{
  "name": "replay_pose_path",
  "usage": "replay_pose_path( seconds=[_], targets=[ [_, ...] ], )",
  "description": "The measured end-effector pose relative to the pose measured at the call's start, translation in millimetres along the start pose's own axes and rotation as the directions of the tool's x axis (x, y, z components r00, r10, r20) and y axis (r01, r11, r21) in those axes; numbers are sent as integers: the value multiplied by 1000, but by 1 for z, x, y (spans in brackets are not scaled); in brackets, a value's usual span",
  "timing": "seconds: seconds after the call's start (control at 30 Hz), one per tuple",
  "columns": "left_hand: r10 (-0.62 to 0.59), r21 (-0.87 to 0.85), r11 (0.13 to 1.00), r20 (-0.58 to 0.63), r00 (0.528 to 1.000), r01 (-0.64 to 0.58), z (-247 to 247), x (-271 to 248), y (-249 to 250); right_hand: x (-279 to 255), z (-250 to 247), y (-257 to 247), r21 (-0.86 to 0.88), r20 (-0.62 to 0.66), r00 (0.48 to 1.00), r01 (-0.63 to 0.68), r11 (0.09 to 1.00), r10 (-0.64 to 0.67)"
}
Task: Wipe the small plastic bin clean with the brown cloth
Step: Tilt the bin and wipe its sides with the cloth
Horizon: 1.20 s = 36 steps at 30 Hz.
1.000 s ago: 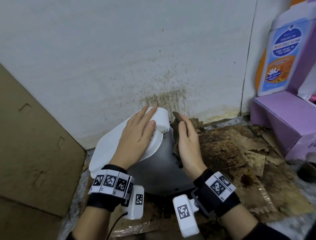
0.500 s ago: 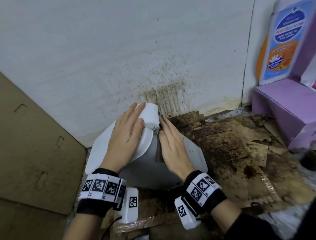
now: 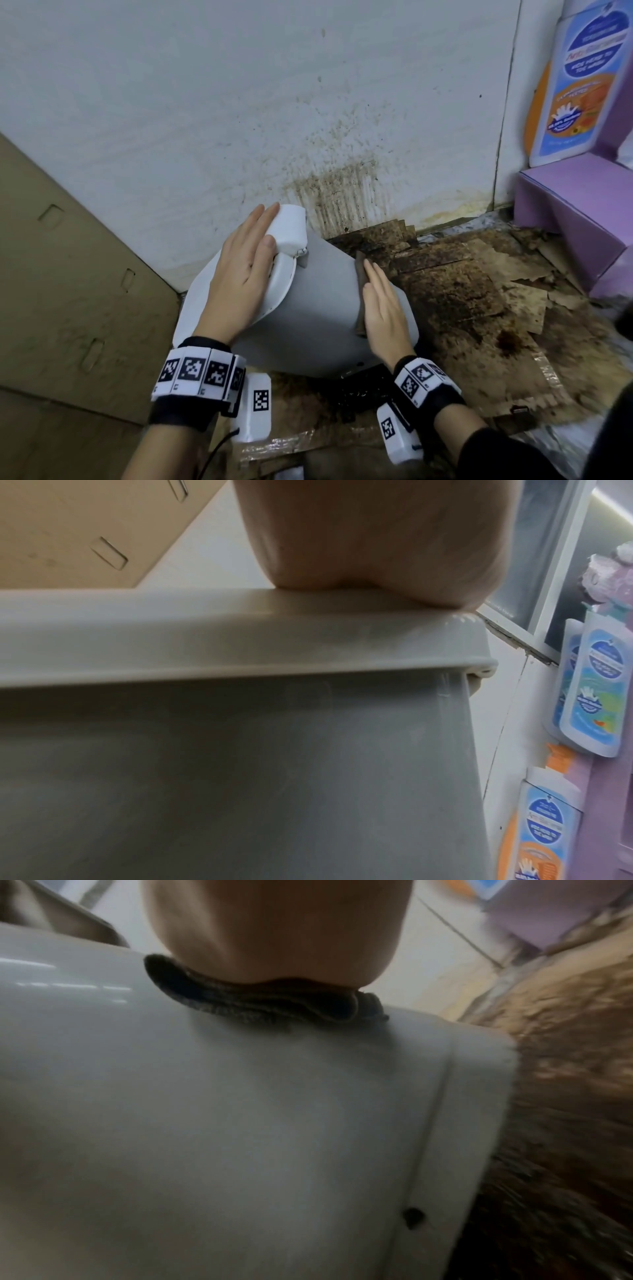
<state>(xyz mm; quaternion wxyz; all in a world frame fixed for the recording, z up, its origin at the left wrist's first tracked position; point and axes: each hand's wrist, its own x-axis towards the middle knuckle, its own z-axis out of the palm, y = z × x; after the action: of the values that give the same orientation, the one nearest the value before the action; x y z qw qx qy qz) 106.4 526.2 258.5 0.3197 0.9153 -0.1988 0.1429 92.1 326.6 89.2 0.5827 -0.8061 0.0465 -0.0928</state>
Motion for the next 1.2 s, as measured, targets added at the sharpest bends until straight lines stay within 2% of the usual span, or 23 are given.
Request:
replay_pose_path(
  seconds=[0.13, 0.27, 0.37, 0.53, 0.63, 0.77, 0.87, 1.03, 1.13, 1.2],
  targets=[
    [6, 1, 1000, -6, 1000, -6, 2, 0, 0, 0, -1, 15, 14, -25, 998, -64, 998, 64],
    [11, 8, 1000, -15, 1000, -11, 3, -1, -2, -4, 9, -6, 39, -82, 996, -18, 999, 21],
    [22, 14, 1000, -26, 999, -22, 3, 0, -4, -9, 24, -38, 27, -137, 989, 55, 998, -51],
    [28, 5, 1000, -31, 999, -28, 1, -1, -5, -14, 42, -86, -21, -121, 966, 226, 974, -227],
    [32, 5, 999, -33, 999, -32, 0, -3, -6, -16, 42, -83, -69, -156, 934, 313, 947, -320],
    [32, 11, 999, -27, 999, -31, -1, -3, -9, -12, 34, -52, -163, -158, 887, 410, 897, -434],
    [-9, -11, 1000, -29, 1000, 9, -5, -1, -14, -11, 28, -20, -162, -172, 908, 356, 920, -382],
    [-20, -20, 1000, -28, 999, 20, -7, -1, -17, -18, 13, 42, -82, -262, 958, 101, 991, -119],
    [-19, -20, 1000, -25, 1000, 18, -5, 0, -16, -18, 5, 64, -8, -257, 966, -39, 999, 35],
    [-13, -17, 1000, -22, 1000, 13, -4, 0, -14, -17, 2, 68, 26, -241, 966, -84, 996, 88]
  ],
)
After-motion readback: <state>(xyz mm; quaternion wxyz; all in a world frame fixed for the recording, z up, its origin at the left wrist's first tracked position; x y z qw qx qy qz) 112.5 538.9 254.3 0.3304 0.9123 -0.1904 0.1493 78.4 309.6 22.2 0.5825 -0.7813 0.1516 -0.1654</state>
